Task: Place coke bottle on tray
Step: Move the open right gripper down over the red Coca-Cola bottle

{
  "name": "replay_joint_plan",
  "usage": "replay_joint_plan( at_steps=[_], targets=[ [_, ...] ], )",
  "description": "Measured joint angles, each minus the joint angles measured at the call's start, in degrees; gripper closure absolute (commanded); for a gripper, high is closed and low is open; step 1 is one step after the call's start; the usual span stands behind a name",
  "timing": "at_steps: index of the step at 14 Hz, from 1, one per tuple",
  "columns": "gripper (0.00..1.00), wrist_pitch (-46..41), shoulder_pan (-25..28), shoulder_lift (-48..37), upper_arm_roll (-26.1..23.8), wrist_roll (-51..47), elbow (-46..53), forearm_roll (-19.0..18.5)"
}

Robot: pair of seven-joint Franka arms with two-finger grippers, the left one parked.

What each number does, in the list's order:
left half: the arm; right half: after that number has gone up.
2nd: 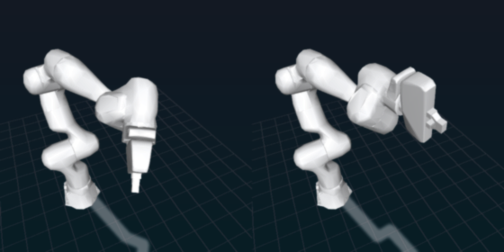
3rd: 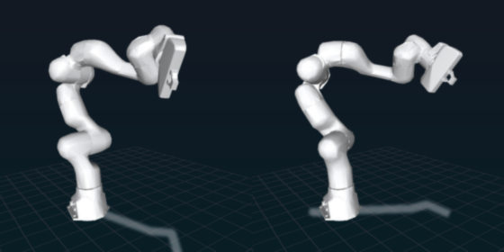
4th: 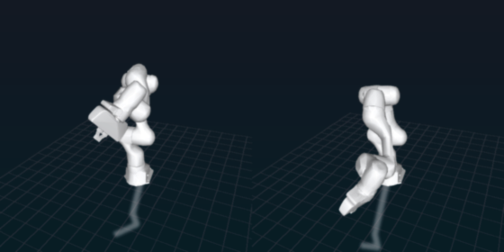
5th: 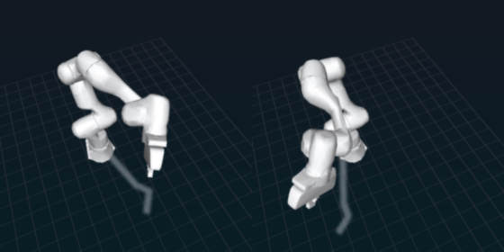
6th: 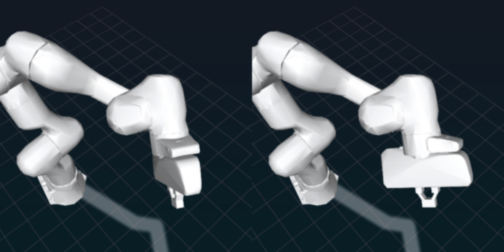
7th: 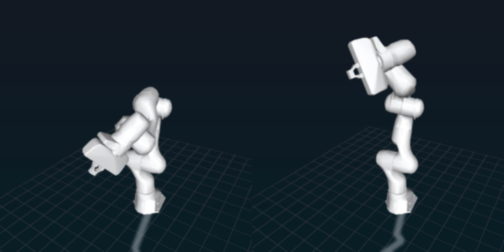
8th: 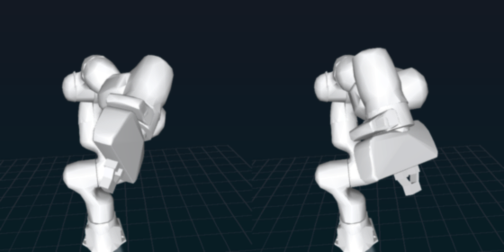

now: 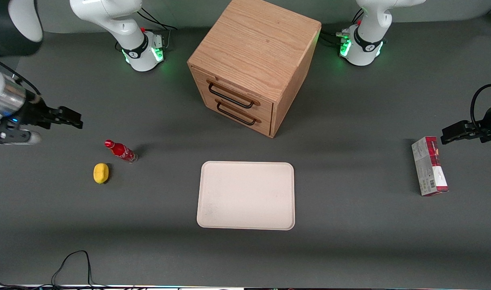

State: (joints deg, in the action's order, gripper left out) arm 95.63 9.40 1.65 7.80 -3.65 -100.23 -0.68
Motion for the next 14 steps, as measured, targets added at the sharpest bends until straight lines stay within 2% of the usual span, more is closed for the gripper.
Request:
replay_joint_plan(
  at_steps=[7, 10, 11, 12, 13, 14],
  targets=[
    [0.0, 38.53, -0.41, -0.08, 0.06, 2.91, -30.57, 0.1],
    [0.02, 46.44, -0.41, -0.02, 0.07, 2.94, -36.84, 0.1],
    [0.38, 46.81, -0.41, -0.03, 0.07, 2.97, -37.4, 0.1],
    [0.64, 46.81, -0.41, -0.05, 0.07, 2.98, -37.4, 0.1],
    [0.87, 46.81, -0.41, -0.08, 0.07, 2.98, -37.39, 0.1],
    [1.0, 46.81, -0.42, -0.1, 0.08, 2.98, -37.38, 0.1]
  ],
)
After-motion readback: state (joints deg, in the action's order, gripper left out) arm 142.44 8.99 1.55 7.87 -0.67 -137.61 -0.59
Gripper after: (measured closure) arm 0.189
